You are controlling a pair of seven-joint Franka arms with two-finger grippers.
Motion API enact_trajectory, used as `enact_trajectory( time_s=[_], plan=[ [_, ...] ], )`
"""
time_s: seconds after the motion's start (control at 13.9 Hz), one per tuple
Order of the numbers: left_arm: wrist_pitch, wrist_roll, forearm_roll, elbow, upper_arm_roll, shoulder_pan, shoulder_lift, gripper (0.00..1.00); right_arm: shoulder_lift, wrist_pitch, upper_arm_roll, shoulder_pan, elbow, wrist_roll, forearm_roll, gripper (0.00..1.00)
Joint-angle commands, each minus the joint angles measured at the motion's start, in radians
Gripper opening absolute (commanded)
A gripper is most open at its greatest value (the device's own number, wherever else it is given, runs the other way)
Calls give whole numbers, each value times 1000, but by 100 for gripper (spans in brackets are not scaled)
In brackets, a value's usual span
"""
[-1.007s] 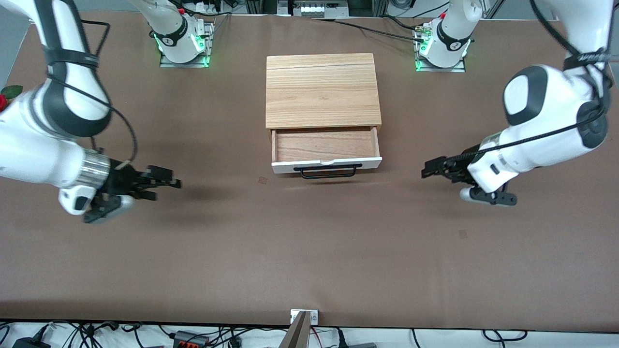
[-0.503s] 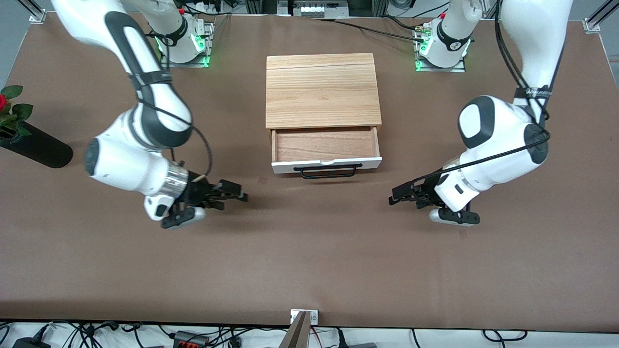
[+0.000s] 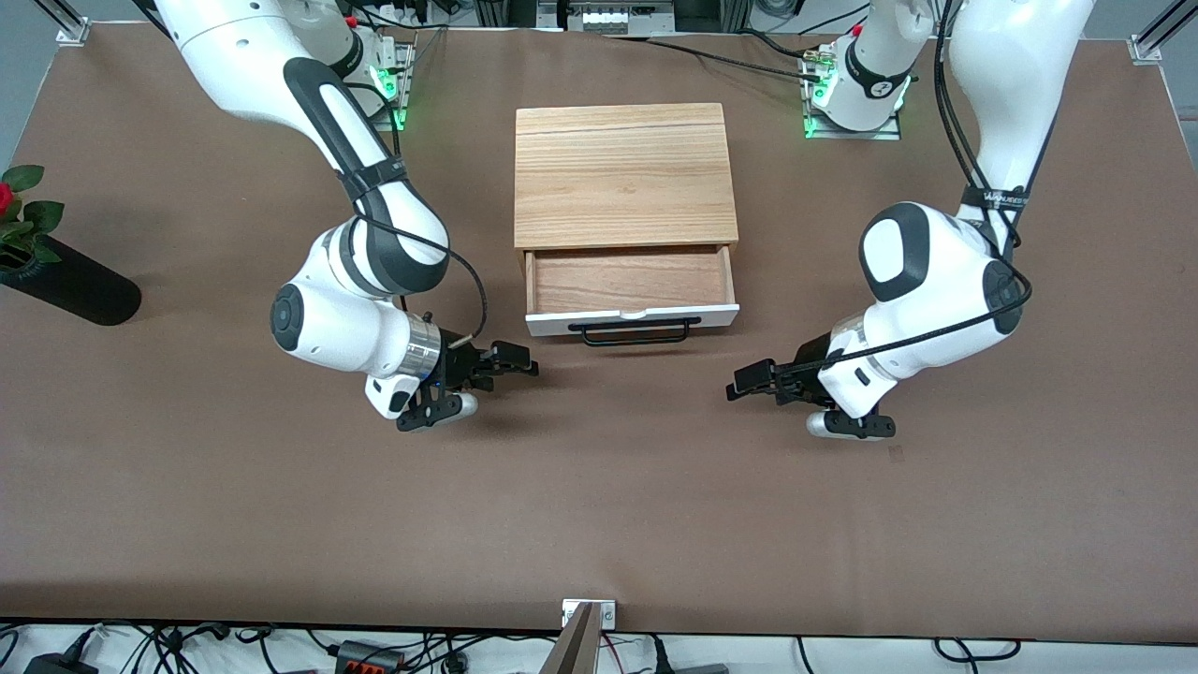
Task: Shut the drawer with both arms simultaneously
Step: 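Bring both grippers against the drawer front on either side of the handle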
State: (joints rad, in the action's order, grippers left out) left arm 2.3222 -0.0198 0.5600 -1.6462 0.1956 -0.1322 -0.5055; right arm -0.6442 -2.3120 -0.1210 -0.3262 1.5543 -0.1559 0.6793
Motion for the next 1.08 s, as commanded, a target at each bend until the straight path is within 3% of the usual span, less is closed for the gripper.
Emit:
enact_trajectory(
  time_s=[0.0, 0.14, 0.43, 1.01],
  plan=[
    [6, 26, 88, -27, 47, 12, -8, 100, -2, 28, 3, 1, -8, 16, 23, 100],
    [-4, 26, 123, -59, 56, 13, -4, 100, -2, 187, 3, 24, -10, 15, 37, 100],
    [-15, 30, 124, -115, 105, 25, 7, 100, 1, 259, 4, 24, -5, 24, 40, 100],
    [-62, 27, 126, -207, 107, 25, 51, 100, -6, 437, 6, 45, 0, 6, 81, 100]
  ],
)
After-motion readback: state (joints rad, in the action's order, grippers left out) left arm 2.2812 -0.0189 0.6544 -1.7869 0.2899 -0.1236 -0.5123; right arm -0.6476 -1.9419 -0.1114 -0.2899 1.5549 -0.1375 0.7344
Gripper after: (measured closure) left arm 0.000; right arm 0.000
